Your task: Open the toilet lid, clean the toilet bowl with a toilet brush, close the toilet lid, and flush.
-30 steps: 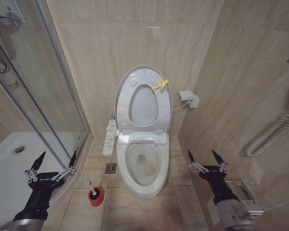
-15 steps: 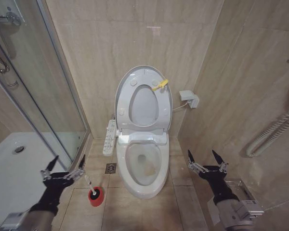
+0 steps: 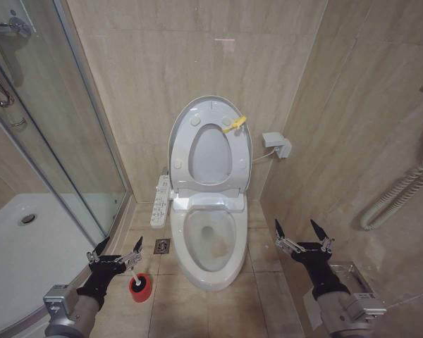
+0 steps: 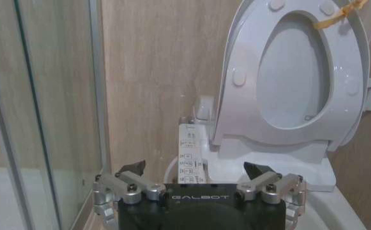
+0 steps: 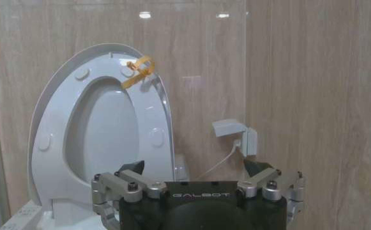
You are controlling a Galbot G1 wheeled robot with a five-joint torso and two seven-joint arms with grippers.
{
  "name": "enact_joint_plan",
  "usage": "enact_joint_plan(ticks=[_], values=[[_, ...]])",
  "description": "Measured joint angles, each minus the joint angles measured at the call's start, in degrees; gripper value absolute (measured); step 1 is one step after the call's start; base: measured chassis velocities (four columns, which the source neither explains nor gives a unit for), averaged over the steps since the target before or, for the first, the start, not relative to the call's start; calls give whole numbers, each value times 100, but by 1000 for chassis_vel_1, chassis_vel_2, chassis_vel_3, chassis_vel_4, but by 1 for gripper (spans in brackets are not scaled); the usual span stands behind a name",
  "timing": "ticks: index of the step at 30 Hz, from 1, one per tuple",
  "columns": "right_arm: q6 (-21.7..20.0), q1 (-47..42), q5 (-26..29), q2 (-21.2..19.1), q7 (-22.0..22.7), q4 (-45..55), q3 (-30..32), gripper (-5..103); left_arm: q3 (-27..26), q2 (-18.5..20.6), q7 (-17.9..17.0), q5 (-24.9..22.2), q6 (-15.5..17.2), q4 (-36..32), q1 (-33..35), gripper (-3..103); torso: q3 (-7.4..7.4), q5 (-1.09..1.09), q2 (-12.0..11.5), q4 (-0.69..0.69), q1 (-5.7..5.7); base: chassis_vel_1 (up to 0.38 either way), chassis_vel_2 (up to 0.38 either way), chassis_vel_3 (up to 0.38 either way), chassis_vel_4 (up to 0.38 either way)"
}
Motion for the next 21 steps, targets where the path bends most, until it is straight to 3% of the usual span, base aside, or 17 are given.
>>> enact_joint_plan(ticks=[3,4,7,21], values=[[0,0,0,0,0,0,0,100,-131,4,172,168,-620,84,0,100,0,0,0,0,0,0,0,0,0],[0,0,0,0,0,0,0,100,-131,4,172,168,-620,84,0,100,0,0,0,0,0,0,0,0,0],[0,0,0,0,0,0,0,100,-263,8,341,334,-1271,172,10,100,0,1,0,0,0,0,0,0,0],[0,0,0,0,0,0,0,100,-267,-35,386,243,-1480,287,121,100,0,1,0,0,0,0,0,0,0]])
